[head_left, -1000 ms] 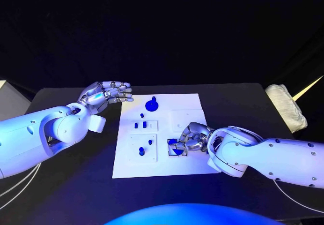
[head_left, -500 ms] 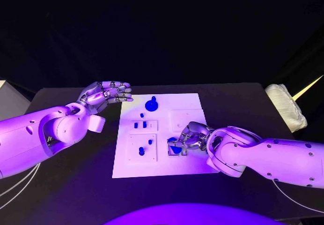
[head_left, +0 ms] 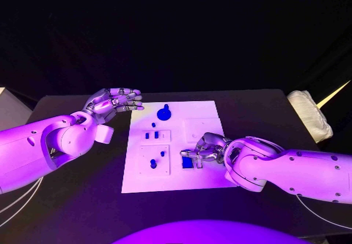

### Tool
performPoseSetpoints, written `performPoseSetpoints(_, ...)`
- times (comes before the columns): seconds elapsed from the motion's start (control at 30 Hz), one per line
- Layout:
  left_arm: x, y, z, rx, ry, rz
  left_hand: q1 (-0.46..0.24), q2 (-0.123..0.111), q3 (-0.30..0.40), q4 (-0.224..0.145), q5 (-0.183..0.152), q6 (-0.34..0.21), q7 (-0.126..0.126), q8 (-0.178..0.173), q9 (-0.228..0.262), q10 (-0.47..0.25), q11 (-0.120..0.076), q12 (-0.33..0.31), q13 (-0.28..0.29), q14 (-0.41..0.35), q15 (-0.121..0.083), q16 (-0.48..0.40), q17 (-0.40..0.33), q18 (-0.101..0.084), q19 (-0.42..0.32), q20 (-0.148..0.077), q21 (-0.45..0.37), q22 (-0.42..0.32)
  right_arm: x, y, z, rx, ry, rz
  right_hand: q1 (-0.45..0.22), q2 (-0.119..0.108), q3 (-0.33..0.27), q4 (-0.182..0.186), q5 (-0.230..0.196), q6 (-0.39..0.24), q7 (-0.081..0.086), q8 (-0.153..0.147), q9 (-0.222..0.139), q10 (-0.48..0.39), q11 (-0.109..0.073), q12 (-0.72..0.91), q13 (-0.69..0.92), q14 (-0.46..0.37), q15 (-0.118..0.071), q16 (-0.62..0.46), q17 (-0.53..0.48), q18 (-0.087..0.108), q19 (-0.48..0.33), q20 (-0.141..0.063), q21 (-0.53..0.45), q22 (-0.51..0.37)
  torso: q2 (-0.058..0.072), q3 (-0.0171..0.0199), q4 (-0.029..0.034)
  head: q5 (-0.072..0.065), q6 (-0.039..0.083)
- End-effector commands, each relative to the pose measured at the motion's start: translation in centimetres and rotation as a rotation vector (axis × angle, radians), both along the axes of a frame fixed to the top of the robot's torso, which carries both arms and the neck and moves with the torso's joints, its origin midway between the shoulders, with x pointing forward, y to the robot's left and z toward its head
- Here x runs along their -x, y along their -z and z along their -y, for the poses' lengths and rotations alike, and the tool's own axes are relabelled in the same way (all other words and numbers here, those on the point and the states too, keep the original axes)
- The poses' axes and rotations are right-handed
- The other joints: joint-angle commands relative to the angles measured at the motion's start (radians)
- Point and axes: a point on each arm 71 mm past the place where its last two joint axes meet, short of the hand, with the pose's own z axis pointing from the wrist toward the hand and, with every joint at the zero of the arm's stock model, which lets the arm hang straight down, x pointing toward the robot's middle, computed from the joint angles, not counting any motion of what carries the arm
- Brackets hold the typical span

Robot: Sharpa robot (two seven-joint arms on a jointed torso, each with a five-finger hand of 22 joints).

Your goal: Assemble the parts on the task board

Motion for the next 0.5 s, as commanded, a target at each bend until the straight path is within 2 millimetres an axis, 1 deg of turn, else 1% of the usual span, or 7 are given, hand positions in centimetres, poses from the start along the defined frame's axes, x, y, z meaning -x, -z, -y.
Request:
performPoseSetpoints(0.03, 0.1, -0.1, 0.2, 0.008, 0.018, 0.003, 0.005, 0.001, -0.002, -0.002, 0.000, -0.007, 0.007, 0.006, -0.001, -0.005, 0.000, 0.007, 0.002, -0.007, 0.000, -0.003, 0.001, 0.010, 0.007, 0.000, -0.005, -0.001, 0.2, 0.0, -0.1, 0.018, -0.036, 0.011, -0.002, 0.001, -0.005, -0.003, 0.000, -0.007, 0.001, 0.004, 0.001, 0.022, -0.006, -0.003, 0.122, 0.082, -0.002, -0.007, 0.164, -0.014, 0.059, -0.004, -0.007, 0.210, 0.000, 0.0004, 0.0004, -0.001, -0.001)
performPoseSetpoints(0.13, 0.0, -0.1, 0.2, 0.008, 0.019, 0.003, 0.004, 0.001, -0.003, -0.002, 0.000, -0.007, 0.007, 0.006, -0.001, -0.005, 0.000, 0.007, 0.002, -0.008, 0.000, -0.003, 0.001, 0.010, 0.007, 0.000, -0.005, -0.001, 0.2, -0.2, 0.0, 0.002, -0.042, 0.035, 0.041, 0.009, -0.010, -0.005, 0.023, -0.009, 0.001, 0.007, 0.002, 0.024, -0.006, -0.002, 0.126, 0.082, -0.001, -0.007, 0.165, -0.014, 0.059, -0.004, -0.004, 0.211, 0.000, 0.0008, 0.0009, 0.001, -0.001)
performPoseSetpoints(0.2, 0.0, 0.0, 0.2, 0.008, 0.019, 0.002, 0.004, 0.001, -0.003, -0.002, 0.000, -0.007, 0.007, 0.006, -0.001, -0.005, 0.000, 0.007, 0.002, -0.008, 0.000, -0.003, 0.001, 0.010, 0.007, 0.000, -0.005, -0.001, 0.2, -0.6, 0.1, -0.028, -0.054, 0.068, 0.118, 0.013, -0.007, -0.016, 0.043, -0.010, -0.001, 0.011, 0.003, 0.028, -0.007, 0.003, 0.133, 0.083, -0.003, -0.006, 0.168, -0.015, 0.061, -0.005, 0.002, 0.212, 0.000, 0.0013, 0.0012, 0.002, -0.001)
performPoseSetpoints(0.3, 0.0, 0.0, 0.1, 0.007, 0.019, 0.001, 0.004, 0.001, -0.003, -0.002, 0.000, -0.007, 0.007, 0.006, -0.001, -0.005, 0.000, 0.007, 0.002, -0.008, 0.000, -0.003, 0.001, 0.010, 0.007, 0.000, -0.005, -0.001, 0.3, -1.2, 0.1, -0.079, -0.081, 0.133, 0.200, 0.015, 0.000, -0.022, 0.058, -0.010, -0.003, 0.017, 0.005, 0.029, -0.009, 0.003, 0.136, 0.083, -0.004, -0.007, 0.167, -0.014, 0.060, -0.006, -0.003, 0.211, 0.000, 0.0002, 0.0016, 0.001, 0.000)
performPoseSetpoints(0.33, 0.0, 0.0, 0.1, 0.007, 0.018, 0.001, 0.004, 0.001, -0.003, -0.002, 0.000, -0.007, 0.007, 0.006, -0.001, -0.005, 0.000, 0.007, 0.002, -0.008, 0.000, -0.003, 0.001, 0.010, 0.007, 0.000, -0.005, -0.001, 0.4, -1.4, 0.1, -0.094, -0.092, 0.157, 0.249, 0.020, 0.015, -0.039, 0.064, -0.015, -0.004, 0.016, 0.004, 0.025, -0.010, -0.005, 0.132, 0.080, -0.005, -0.013, 0.155, -0.011, 0.055, -0.006, -0.025, 0.206, 0.000, 0.0001, 0.0017, 0.001, 0.000)
performPoseSetpoints(0.37, -0.1, 0.0, 0.0, 0.007, 0.017, 0.001, 0.003, 0.001, -0.003, -0.001, 0.000, -0.007, 0.007, 0.006, -0.001, -0.005, 0.000, 0.008, 0.002, -0.008, 0.000, -0.003, 0.001, 0.010, 0.007, 0.000, -0.005, -0.002, 0.4, -1.6, 0.1, -0.105, -0.102, 0.175, 0.285, 0.020, 0.024, -0.044, 0.043, -0.018, -0.003, 0.016, 0.003, 0.024, -0.009, -0.007, 0.132, 0.080, -0.005, -0.014, 0.154, -0.011, 0.055, -0.006, -0.024, 0.206, 0.000, 0.0006, 0.0013, 0.002, 0.001)
performPoseSetpoints(0.5, -0.1, 0.0, -0.1, 0.005, 0.013, 0.002, 0.003, 0.001, -0.003, -0.001, 0.000, -0.007, 0.007, 0.006, -0.001, -0.005, 0.000, 0.008, 0.002, -0.008, 0.000, -0.003, 0.001, 0.010, 0.007, 0.000, -0.005, -0.002, 0.5, -1.8, 0.6, -0.119, -0.113, 0.205, 0.355, -0.003, 0.038, -0.057, 0.024, -0.023, -0.002, 0.013, -0.001, 0.024, -0.009, -0.010, 0.133, 0.080, -0.004, -0.015, 0.152, -0.011, 0.055, -0.006, -0.024, 0.206, -0.001, 0.0018, -0.0011, 0.003, 0.002)
